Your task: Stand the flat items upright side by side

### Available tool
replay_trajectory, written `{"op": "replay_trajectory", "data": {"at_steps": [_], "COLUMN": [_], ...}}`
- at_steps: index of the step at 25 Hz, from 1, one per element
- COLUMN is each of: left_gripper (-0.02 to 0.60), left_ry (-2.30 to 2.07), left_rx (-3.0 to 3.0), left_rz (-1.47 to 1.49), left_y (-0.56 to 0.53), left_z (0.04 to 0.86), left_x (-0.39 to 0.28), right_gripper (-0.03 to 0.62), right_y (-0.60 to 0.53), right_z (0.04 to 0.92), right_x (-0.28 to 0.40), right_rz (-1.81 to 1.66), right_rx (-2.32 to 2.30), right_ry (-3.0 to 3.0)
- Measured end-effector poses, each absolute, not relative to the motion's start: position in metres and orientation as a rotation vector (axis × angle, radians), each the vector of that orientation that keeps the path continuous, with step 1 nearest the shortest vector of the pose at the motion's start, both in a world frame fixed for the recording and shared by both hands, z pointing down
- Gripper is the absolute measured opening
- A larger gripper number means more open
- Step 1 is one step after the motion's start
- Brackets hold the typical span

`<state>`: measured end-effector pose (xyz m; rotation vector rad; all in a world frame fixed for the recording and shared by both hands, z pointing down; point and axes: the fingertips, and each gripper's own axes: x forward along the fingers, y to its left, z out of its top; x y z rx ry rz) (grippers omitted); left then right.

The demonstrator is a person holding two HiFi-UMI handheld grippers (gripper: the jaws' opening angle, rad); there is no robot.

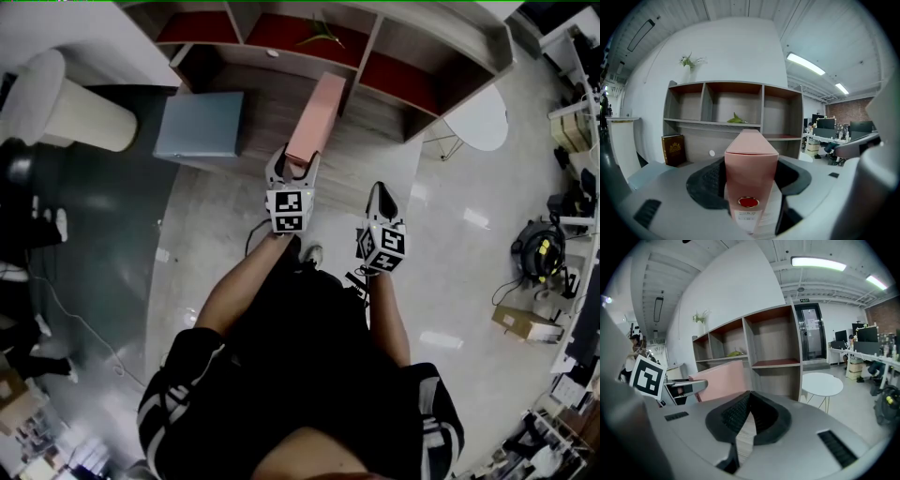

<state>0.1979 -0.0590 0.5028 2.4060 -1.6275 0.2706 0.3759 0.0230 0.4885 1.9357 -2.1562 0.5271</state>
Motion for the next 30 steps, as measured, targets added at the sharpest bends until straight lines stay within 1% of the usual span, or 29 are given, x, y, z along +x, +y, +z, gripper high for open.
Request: {"op": "replay_trajectory", "data": {"at_steps": [10,30], "left_gripper": [0.295,0.296], "left_ry": [-1.562,-1.517], "left_rx": [2.443,2.467], "left_rz": [0.293,0.294], "left_y": [-0.102,-0.156], "left_z": [0.502,0.501], "left_x": [0.216,0.254], "right_gripper": [0.025,0.025], "right_y": [-0.015,-0.035], "right_z": [0.475,0.481], "right_x": [0.377,0.394], "right_rz": [0.516,0.539], "right_rx": [1.983,2.045], "right_ry": [-2.134,-2.066]}}
